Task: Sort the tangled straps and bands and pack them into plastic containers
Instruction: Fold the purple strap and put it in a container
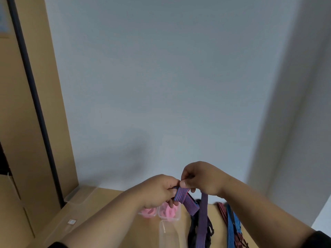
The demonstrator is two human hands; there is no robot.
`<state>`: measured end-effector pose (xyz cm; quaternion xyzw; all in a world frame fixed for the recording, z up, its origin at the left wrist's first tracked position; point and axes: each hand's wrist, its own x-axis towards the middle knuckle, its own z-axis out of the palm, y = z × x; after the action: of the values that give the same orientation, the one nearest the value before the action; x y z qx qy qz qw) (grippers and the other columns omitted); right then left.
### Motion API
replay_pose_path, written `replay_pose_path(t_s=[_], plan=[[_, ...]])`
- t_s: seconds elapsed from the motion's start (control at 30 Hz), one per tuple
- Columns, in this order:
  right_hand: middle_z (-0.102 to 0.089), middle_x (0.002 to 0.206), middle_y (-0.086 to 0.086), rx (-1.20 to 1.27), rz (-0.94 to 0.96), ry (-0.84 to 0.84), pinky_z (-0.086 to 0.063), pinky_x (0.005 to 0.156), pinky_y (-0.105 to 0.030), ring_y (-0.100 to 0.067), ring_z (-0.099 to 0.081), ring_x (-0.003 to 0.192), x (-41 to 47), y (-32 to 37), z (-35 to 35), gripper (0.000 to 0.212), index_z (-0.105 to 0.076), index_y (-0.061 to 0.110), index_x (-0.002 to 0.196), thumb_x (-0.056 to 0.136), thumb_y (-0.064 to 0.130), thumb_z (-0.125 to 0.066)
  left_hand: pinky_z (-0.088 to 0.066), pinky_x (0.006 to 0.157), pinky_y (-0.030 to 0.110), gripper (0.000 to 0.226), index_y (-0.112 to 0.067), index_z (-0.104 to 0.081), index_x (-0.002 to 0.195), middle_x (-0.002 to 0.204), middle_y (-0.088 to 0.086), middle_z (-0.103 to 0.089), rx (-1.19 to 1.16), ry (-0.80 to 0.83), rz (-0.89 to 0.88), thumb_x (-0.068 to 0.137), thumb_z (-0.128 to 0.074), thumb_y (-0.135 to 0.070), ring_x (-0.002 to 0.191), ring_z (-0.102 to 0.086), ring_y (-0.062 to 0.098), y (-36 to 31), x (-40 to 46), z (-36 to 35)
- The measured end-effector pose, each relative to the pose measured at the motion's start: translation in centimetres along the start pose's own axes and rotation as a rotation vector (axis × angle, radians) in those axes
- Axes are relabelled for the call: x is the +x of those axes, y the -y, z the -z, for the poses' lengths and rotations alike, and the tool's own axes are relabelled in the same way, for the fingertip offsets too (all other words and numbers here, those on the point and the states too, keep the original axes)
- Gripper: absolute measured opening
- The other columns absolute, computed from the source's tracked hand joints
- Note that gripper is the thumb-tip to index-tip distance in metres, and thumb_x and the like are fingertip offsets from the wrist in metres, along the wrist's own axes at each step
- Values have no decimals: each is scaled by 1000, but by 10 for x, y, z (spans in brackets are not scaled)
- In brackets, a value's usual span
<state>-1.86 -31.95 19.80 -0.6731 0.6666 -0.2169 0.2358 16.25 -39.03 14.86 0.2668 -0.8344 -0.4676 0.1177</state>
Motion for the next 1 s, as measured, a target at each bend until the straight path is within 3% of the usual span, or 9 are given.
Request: replay_pose_path(t_s=[0.1,0.17,0.27,0.37,0.43,0.63,0.77,0.9,1.0], plan=[[-65,58,12,76,-11,-13,-43,56,-18,-4,-62,61,-2,-5,-1,10,-68,14,85,90,21,-72,-51,67,24,28,-4,-68,104,83,10,-66,-263,-84,-2,105,-40,-5,66,-61,12,4,-3,-9],[-64,57,10,171,-17,8,-45,54,-22,-6,-61,60,-2,-8,-3,10,-67,11,84,89,16,-73,-49,67,25,20,-3,-71,102,82,11,-65,-312,-93,-29,99,-53,-10,67,-57,15,5,-4,-12],[-63,56,7,263,-25,29,-47,52,-24,-8,-59,56,-2,-10,-5,14,-62,8,84,87,12,-76,-52,77,33,24,-14,-73,103,95,12,-71,-360,-65,-67,79,-70,-13,81,-61,22,6,-4,-13],[-61,60,-4,408,-41,45,-47,50,-25,-22,-58,59,-1,-13,-7,22,-56,10,83,86,9,-78,-52,91,45,31,-12,-64,101,99,13,-73,-375,-72,-58,72,-70,-5,88,-64,23,8,-2,-12],[-61,60,-9,457,-55,69,-46,52,-26,-26,-55,60,-1,-17,-7,22,-56,10,83,86,11,-78,-53,93,43,32,-11,-61,104,102,12,-73,-369,-60,-72,73,-68,-3,91,-66,22,9,-2,-12],[-61,65,-10,614,-107,169,-49,58,-23,-19,-57,58,-2,-24,-2,17,-64,8,80,80,19,-77,-52,78,32,41,-31,-62,103,99,1,-61,-307,-155,-159,72,-69,-6,85,-61,15,5,-7,-15],[-66,68,3,584,-73,190,-47,66,-17,-9,-59,65,-2,-28,1,13,-67,10,79,87,16,-76,-50,78,31,41,-15,-60,107,95,-1,-64,-445,-112,-212,73,-66,7,84,-59,15,2,-10,-15],[-64,77,-15,688,-50,155,-41,70,-34,-26,-53,74,2,-31,-13,11,-69,10,80,83,19,-74,-52,78,30,35,-9,-65,98,90,4,-71,-687,-217,-247,69,-63,9,83,-65,17,-15,-11,-18],[-68,88,-20,877,-12,16,-52,77,-43,-29,-62,76,6,-23,-16,8,-66,4,91,90,12,-65,-58,75,31,36,-4,-66,104,89,10,-71,-928,-283,-214,77,-61,18,80,-70,21,-26,-5,-16]])
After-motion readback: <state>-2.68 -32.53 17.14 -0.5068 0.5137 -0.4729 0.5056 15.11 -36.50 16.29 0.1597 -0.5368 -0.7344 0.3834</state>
